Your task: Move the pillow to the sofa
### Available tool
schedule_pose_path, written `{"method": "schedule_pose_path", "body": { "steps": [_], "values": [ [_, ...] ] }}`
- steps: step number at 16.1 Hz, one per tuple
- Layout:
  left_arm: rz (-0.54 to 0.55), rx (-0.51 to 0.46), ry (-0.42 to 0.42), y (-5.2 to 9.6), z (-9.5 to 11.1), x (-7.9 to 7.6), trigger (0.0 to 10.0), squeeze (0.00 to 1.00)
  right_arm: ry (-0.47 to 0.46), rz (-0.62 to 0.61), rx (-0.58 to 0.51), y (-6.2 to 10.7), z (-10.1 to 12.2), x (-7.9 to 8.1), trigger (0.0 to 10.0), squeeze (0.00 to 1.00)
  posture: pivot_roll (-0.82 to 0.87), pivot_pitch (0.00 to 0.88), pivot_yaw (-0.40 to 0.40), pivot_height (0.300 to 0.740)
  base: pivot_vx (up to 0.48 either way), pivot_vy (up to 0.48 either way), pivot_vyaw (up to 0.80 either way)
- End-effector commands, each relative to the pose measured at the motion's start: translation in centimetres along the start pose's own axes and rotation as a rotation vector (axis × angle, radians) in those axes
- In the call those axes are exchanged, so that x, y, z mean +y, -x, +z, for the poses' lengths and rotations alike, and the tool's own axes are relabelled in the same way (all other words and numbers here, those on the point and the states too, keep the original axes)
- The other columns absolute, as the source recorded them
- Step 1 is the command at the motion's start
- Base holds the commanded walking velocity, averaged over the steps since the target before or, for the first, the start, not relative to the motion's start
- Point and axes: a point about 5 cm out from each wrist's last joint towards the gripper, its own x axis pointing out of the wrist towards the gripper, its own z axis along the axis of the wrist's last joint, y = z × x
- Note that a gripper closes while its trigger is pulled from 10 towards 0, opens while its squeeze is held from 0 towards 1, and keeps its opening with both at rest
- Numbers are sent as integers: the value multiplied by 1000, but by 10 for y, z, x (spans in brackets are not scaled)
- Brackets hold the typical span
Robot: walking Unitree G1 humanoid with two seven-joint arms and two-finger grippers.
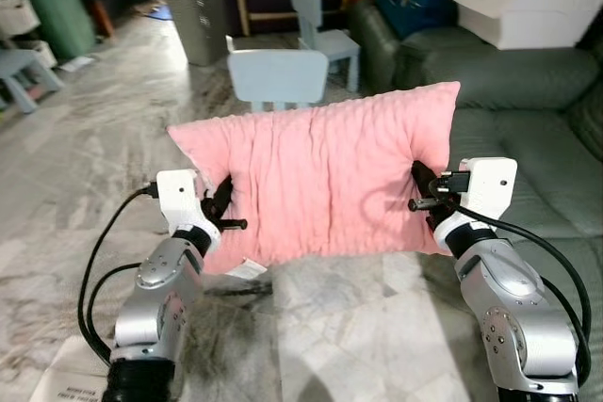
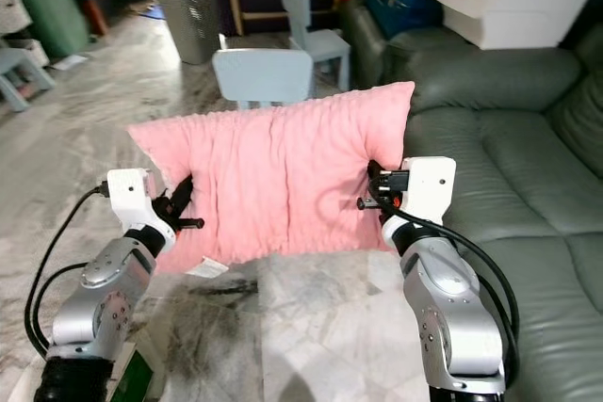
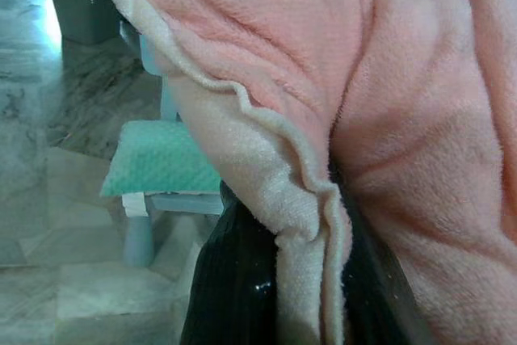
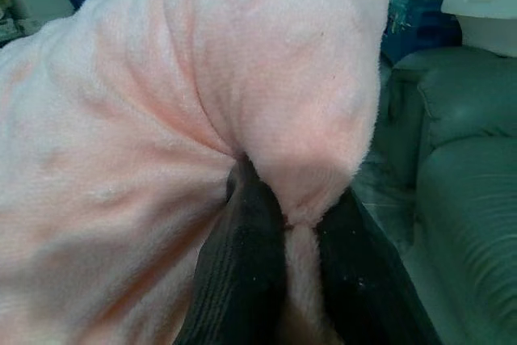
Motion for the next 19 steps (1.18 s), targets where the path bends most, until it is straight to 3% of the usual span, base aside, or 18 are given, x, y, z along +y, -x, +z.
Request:
{"method": "schedule_pose_path", "body": {
  "steps": [1,3,8,19],
  "values": [
    [20,-39,-20,-1,9,11,10000,0,8,7,-32,-1,9,2,10000,0,-212,0,60,740,0,0,-788],
    [25,-27,-35,-3,10,14,10000,0,10,8,-30,0,8,2,10000,0,-213,0,59,740,0,0,-788],
    [-15,-11,22,-1,4,12,10000,0,10,8,-28,0,8,2,10000,0,-217,0,64,740,0,0,-793],
    [-26,8,16,2,0,11,10000,0,5,15,-28,1,6,5,10000,0,-212,0,68,740,0,0,-791]
  ]
}}
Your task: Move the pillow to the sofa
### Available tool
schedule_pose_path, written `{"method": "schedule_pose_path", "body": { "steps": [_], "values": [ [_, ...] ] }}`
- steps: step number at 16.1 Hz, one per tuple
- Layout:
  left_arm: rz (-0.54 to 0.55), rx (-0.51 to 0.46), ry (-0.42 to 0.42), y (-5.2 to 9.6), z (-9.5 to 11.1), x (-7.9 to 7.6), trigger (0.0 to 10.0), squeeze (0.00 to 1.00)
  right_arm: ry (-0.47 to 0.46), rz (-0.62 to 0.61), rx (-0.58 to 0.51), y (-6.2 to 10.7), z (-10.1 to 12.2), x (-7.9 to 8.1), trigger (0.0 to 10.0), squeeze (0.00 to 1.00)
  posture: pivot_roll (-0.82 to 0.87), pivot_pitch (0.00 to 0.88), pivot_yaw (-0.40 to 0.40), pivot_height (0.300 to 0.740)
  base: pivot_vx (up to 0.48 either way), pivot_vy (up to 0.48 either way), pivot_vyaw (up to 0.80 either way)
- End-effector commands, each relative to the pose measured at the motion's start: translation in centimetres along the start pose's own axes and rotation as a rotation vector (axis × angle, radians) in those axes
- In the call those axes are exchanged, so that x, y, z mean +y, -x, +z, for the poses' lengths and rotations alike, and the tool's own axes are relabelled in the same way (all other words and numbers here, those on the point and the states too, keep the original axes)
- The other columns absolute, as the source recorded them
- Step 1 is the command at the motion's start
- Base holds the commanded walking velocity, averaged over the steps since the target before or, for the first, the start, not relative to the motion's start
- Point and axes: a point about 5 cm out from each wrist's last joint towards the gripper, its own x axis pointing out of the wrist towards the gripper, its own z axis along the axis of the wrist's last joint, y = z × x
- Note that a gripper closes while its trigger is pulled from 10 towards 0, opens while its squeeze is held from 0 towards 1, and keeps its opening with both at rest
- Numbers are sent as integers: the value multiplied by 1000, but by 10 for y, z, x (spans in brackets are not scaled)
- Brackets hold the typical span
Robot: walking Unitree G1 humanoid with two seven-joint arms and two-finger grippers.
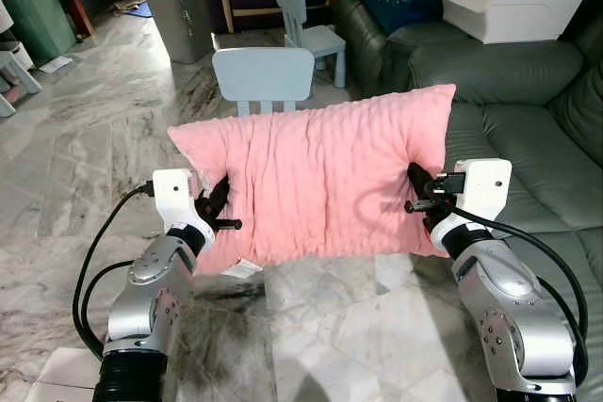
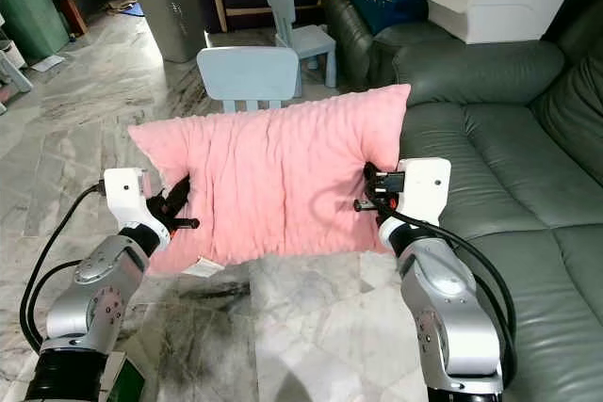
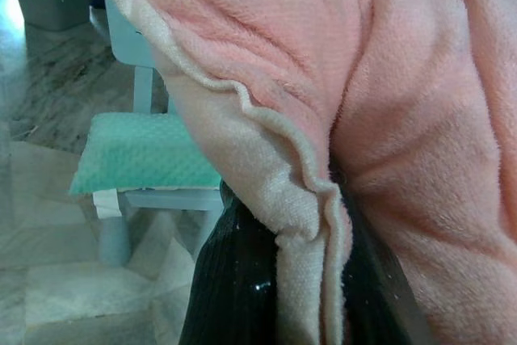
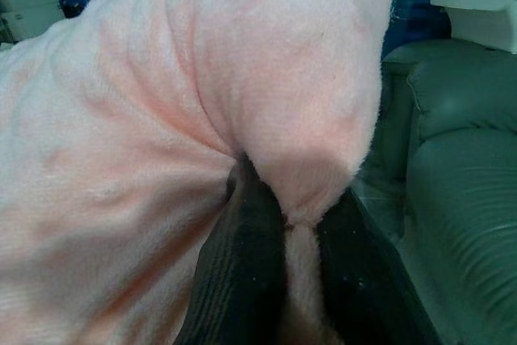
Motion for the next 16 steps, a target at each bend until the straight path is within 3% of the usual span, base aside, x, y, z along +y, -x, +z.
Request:
{"method": "schedule_pose_path", "body": {
  "steps": [1,6,12,16],
  "values": [
    [7,-9,-10,2,4,4,10000,0,4,4,-39,1,8,2,10000,0,-212,0,68,740,0,0,-800],
    [-1,-11,1,3,3,2,10000,0,2,3,-42,1,9,2,10000,0,-213,0,68,740,222,0,-736],
    [-12,-2,4,3,2,0,10000,0,-1,0,-42,2,9,2,10000,0,-215,0,68,740,301,0,-70],
    [-22,7,14,3,-1,-2,10000,0,-1,1,-38,2,8,2,10000,0,-216,0,68,740,286,0,-616]
  ]
}}
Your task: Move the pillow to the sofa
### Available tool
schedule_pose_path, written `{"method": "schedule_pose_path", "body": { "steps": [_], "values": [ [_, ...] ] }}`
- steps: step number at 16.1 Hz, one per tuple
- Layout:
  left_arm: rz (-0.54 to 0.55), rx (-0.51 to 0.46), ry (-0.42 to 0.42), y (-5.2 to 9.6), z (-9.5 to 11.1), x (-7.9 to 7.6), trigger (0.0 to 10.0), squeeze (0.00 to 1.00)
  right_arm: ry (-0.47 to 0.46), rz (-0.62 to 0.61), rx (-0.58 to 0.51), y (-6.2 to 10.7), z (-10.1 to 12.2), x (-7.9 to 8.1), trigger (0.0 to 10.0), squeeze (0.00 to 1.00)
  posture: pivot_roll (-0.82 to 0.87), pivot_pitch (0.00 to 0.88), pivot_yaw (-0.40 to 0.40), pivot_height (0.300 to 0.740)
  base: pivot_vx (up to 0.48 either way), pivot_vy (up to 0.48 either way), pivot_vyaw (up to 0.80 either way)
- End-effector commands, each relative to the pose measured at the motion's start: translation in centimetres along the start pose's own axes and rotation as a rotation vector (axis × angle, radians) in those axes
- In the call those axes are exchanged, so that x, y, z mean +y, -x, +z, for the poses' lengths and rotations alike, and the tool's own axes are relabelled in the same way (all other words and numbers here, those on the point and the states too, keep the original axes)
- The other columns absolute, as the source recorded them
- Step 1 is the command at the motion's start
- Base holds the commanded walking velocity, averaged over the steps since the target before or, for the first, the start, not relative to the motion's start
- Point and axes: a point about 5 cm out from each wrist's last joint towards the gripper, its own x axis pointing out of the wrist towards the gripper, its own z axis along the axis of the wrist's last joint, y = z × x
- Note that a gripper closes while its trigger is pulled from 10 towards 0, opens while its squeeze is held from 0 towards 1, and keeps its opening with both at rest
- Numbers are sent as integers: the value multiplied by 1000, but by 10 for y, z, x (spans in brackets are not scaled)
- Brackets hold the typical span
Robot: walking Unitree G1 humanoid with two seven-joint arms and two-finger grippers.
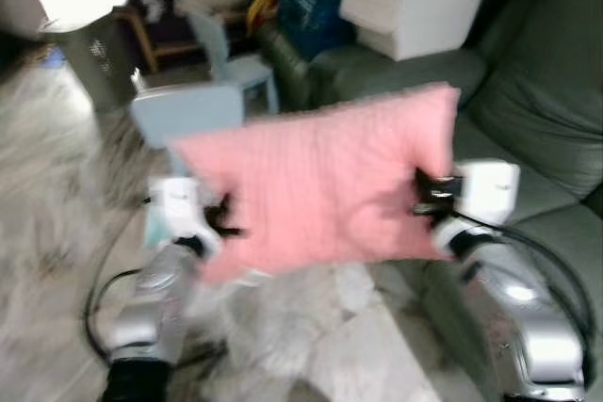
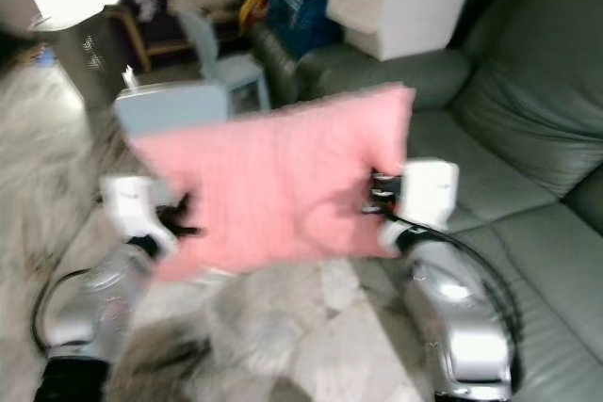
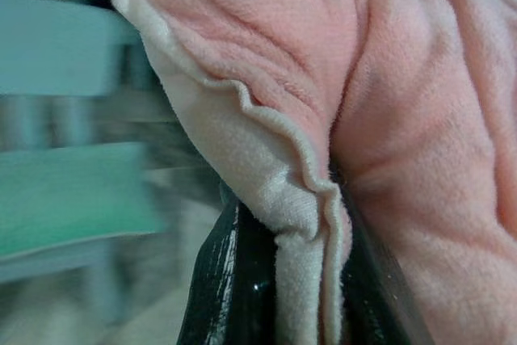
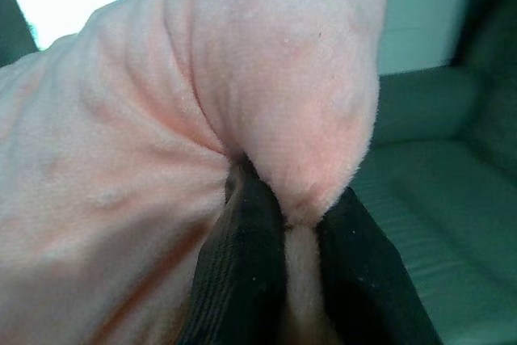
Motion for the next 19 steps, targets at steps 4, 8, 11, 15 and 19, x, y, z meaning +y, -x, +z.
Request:
{"method": "schedule_pose_path", "body": {
  "steps": [4,8,11,15,19],
  "values": [
    [30,-26,-29,3,11,10,10000,0,-6,30,-45,-2,10,10,10000,0,-218,0,67,740,275,0,-773],
    [28,-18,-27,3,9,9,10000,0,-6,30,-44,-2,10,9,10000,0,-218,0,65,740,262,0,-777],
    [28,-17,-27,3,9,9,10000,0,-6,32,-46,-2,11,10,10000,0,-218,0,66,740,247,0,-765],
    [29,-15,-27,3,9,9,10000,0,-6,32,-46,-2,10,10,10000,0,-218,0,65,740,186,0,-761],
    [28,-11,-27,3,8,9,10000,0,-5,36,-44,-2,11,10,10000,0,-217,0,64,740,0,0,-764]
  ]
}}
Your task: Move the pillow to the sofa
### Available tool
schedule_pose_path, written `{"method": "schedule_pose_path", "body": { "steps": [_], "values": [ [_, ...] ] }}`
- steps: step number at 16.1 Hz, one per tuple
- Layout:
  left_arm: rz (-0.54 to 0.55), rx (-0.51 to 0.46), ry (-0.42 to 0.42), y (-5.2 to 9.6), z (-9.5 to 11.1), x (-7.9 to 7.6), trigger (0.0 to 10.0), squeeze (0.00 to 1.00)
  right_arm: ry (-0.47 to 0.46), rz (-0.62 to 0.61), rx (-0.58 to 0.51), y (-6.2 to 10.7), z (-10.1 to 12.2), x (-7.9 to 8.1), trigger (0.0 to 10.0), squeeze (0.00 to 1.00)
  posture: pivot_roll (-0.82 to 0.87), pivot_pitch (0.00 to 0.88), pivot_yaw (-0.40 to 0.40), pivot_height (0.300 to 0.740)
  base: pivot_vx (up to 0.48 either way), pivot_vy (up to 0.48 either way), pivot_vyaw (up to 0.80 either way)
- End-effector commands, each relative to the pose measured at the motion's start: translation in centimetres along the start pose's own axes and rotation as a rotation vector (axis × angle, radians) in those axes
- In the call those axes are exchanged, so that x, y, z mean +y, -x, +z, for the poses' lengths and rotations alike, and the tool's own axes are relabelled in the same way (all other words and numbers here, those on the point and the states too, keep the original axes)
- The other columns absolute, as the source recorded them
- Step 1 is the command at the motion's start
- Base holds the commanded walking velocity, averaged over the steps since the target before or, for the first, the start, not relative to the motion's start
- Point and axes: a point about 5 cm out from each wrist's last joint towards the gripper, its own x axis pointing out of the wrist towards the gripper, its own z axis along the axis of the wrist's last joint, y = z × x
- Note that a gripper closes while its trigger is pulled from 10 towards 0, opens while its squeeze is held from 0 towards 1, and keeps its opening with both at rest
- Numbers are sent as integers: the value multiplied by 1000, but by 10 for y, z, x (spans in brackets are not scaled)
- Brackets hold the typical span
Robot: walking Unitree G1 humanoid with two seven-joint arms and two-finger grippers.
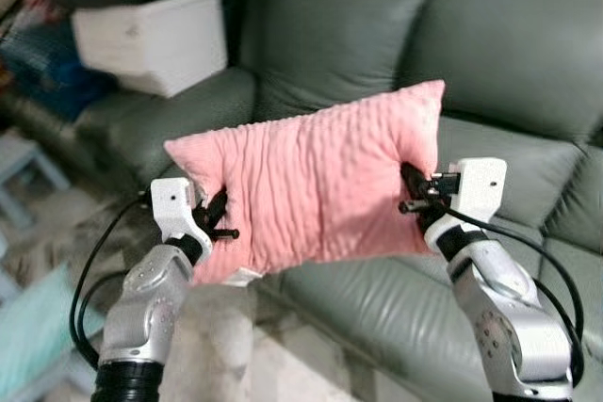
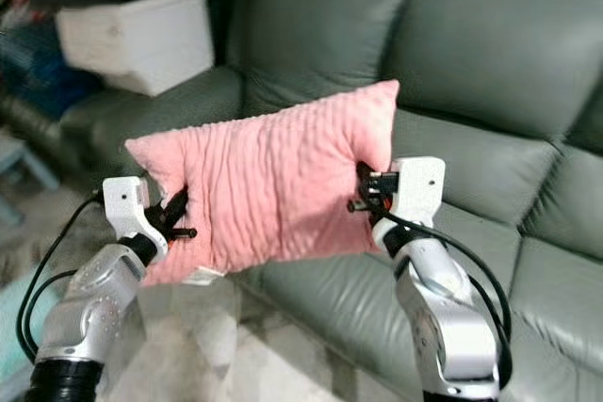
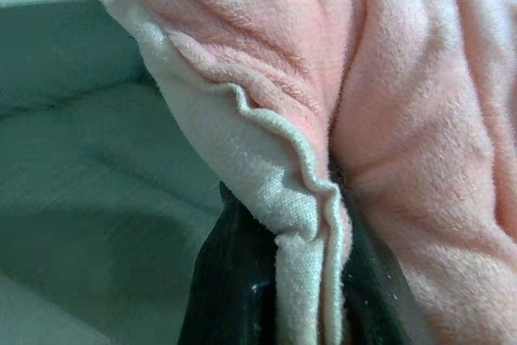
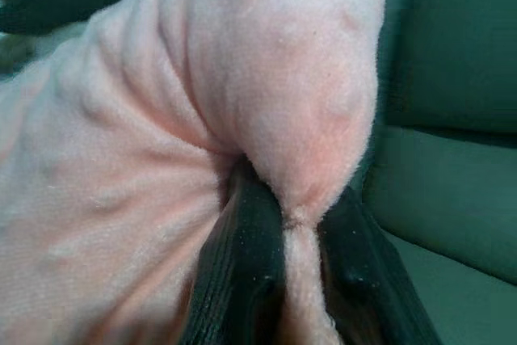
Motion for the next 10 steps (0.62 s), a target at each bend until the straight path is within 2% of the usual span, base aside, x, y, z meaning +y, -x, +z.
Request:
{"method": "schedule_pose_path", "body": {
  "steps": [1,7,10],
  "values": [
    [2,-8,-19,1,4,2,10000,0,-5,2,-31,0,7,2,10000,0,-218,0,66,740,0,0,-775],
    [-11,-6,-14,0,4,1,10000,0,-3,2,-29,0,7,2,10000,0,-219,0,66,740,0,0,-773],
    [-26,-11,-8,1,4,-1,10000,0,-3,1,-30,1,7,2,10000,0,-220,0,65,740,285,0,-698]
  ]
}}
